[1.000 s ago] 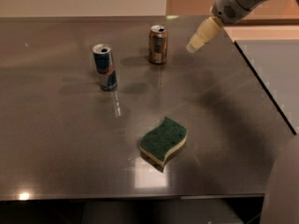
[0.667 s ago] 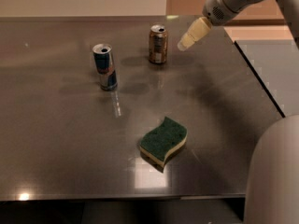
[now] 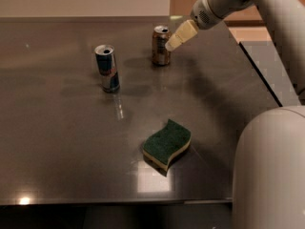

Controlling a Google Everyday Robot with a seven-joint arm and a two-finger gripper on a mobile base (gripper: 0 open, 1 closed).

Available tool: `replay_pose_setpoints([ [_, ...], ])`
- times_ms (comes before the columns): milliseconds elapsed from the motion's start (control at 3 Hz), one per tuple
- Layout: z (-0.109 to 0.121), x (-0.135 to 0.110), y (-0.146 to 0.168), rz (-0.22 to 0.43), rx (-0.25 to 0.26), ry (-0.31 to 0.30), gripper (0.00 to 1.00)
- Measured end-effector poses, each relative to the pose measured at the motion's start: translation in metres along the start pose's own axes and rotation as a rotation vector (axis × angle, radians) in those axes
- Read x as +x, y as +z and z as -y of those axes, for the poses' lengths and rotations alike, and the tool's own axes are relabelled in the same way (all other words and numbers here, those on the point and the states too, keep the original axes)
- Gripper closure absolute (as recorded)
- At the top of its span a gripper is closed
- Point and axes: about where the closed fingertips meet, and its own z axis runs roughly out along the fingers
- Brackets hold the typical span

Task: Move orange can near sponge

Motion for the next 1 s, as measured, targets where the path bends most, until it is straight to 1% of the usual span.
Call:
replay_pose_setpoints([
  [333, -0.003, -0.009, 0.019, 0.024, -0.015, 0.007, 0.00],
  [1000, -0.007, -0.013, 0.046, 0.040, -0.033, 0.024, 0.00],
])
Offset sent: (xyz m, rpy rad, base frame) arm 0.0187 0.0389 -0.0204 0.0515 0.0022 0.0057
